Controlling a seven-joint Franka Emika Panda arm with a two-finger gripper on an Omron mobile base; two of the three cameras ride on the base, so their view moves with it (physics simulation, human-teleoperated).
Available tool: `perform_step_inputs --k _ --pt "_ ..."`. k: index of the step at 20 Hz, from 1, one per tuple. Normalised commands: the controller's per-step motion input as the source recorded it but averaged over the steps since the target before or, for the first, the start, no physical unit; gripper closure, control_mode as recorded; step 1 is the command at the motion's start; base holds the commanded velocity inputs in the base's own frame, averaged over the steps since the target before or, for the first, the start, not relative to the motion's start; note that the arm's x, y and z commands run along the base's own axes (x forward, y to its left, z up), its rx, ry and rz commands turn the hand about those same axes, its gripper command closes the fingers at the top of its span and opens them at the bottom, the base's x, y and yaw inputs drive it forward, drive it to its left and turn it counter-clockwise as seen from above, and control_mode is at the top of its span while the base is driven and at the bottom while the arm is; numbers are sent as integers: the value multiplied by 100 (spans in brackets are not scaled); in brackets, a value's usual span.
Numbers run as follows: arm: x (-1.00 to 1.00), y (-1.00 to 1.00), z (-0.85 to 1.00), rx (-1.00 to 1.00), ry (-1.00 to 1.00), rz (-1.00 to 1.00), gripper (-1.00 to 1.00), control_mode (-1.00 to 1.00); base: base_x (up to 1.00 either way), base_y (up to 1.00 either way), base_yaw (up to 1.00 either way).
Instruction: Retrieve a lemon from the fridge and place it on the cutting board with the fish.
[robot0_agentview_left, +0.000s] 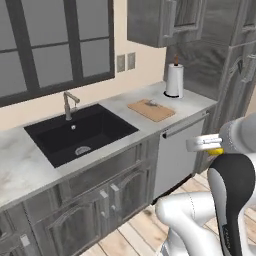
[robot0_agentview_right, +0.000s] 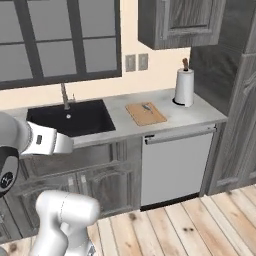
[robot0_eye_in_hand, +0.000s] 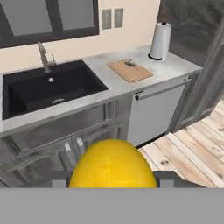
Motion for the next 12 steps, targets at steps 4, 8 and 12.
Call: perform_step_inputs --k 4,8,12 --pt "0 0 0 0 0 0 100 100 79 -58 8" --pt "0 0 0 0 0 0 100 100 64 -50 2" --pt "0 0 0 0 0 0 100 100 59 -41 8"
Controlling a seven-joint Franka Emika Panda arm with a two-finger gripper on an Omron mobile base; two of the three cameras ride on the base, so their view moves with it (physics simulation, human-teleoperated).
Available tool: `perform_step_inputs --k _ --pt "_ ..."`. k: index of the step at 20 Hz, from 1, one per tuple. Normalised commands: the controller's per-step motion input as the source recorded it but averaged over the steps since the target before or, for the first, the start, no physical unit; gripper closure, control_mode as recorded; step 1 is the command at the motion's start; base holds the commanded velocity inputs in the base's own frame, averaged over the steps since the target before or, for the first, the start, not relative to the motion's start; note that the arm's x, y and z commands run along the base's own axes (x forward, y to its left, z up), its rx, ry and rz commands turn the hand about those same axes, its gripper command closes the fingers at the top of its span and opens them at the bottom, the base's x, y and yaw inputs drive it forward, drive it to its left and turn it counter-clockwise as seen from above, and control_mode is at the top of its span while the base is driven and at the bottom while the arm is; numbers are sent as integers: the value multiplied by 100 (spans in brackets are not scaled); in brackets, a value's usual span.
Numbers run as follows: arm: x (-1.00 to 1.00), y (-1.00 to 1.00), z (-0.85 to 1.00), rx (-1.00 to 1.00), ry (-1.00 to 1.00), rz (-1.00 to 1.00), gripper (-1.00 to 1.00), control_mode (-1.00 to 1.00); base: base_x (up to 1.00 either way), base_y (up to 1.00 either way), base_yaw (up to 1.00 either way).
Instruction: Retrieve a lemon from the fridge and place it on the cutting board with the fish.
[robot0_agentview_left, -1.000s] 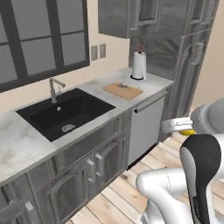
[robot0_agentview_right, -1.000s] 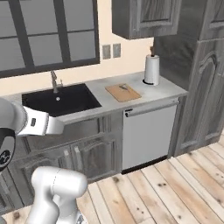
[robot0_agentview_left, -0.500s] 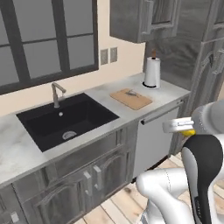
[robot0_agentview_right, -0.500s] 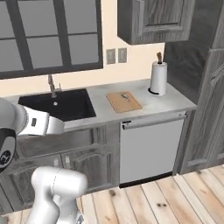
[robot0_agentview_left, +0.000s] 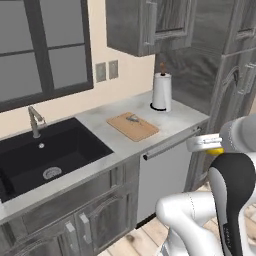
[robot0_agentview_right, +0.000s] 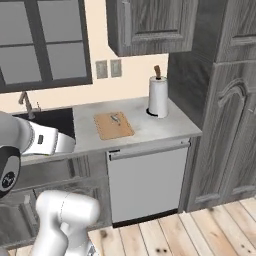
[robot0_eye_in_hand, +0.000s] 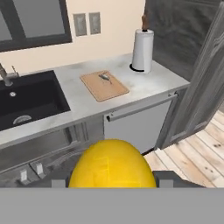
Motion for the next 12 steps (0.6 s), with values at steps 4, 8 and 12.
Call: perform_step_inputs --k 4,8,12 --pt "0 0 0 0 0 0 100 100 50 -42 16" --pt "0 0 0 0 0 0 100 100 25 -28 30" --pt "0 0 0 0 0 0 100 100 24 -24 42"
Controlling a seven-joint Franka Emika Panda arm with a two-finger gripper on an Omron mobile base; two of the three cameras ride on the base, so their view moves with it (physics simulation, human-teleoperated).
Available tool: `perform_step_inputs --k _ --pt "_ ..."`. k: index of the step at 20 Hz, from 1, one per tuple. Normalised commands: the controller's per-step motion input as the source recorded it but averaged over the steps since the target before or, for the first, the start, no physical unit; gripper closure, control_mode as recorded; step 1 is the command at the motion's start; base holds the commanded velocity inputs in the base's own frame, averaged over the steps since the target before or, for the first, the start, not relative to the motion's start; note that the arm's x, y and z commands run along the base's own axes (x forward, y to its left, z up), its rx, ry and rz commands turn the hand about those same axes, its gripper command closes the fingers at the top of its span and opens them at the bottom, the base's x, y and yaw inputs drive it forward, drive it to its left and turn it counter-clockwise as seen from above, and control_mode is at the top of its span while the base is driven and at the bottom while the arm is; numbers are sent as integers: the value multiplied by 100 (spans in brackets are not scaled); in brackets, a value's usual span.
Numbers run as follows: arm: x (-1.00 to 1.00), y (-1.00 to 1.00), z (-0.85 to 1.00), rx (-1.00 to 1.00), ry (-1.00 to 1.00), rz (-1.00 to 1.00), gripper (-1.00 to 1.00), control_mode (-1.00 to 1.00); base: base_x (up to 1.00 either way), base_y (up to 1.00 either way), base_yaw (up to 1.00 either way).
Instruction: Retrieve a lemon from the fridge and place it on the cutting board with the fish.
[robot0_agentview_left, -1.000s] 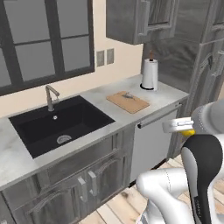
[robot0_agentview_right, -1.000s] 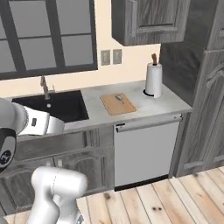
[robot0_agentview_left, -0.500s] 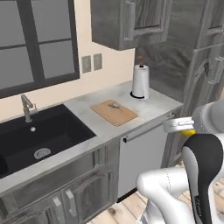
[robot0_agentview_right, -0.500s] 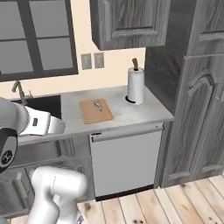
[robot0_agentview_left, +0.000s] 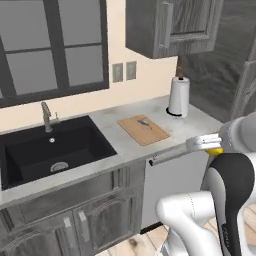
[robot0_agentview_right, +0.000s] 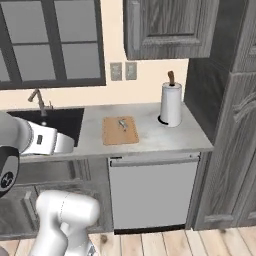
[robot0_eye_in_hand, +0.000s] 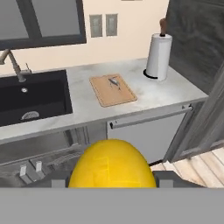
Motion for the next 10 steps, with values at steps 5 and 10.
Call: perform_step_inputs --k 5,10 --pt "0 0 0 0 0 0 100 100 46 -39 41" --pt "0 0 0 0 0 0 100 100 79 -55 18"
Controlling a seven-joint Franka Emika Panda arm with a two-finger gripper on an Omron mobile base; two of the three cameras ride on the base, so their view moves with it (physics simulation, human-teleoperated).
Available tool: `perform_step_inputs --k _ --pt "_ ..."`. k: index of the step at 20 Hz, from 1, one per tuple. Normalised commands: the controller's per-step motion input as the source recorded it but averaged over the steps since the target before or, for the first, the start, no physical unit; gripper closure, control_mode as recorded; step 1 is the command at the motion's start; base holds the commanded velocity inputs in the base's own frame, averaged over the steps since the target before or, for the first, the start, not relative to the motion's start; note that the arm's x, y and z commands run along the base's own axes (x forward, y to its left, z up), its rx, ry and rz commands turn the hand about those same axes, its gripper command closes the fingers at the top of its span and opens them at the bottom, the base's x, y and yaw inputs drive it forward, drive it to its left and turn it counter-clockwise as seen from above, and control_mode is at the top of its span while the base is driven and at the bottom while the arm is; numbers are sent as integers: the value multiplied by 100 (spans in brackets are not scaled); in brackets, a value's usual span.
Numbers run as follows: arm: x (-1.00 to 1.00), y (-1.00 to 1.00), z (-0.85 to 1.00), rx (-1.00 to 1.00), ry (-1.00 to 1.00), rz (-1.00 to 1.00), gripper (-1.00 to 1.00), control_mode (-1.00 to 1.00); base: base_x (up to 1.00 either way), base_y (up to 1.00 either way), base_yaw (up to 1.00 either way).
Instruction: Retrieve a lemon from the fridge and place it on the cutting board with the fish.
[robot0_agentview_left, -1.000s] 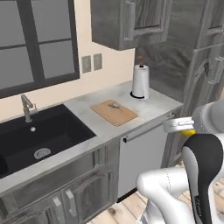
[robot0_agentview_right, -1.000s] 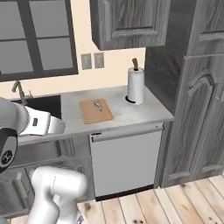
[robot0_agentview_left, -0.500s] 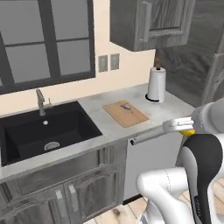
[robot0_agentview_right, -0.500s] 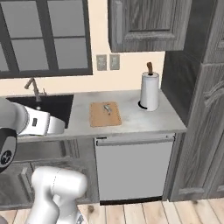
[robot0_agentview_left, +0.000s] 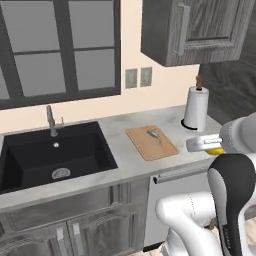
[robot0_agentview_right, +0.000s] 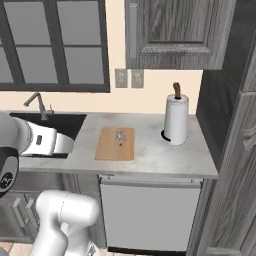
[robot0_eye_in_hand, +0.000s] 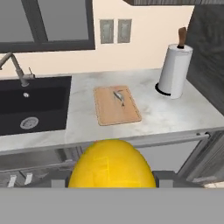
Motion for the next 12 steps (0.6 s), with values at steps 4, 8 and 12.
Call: perform_step_inputs --k 4,8,12 --pt "0 0 0 0 0 0 100 100 56 -42 13" --pt "0 0 0 0 0 0 100 100 16 -12 7" --pt "0 0 0 0 0 0 100 100 0 0 4"
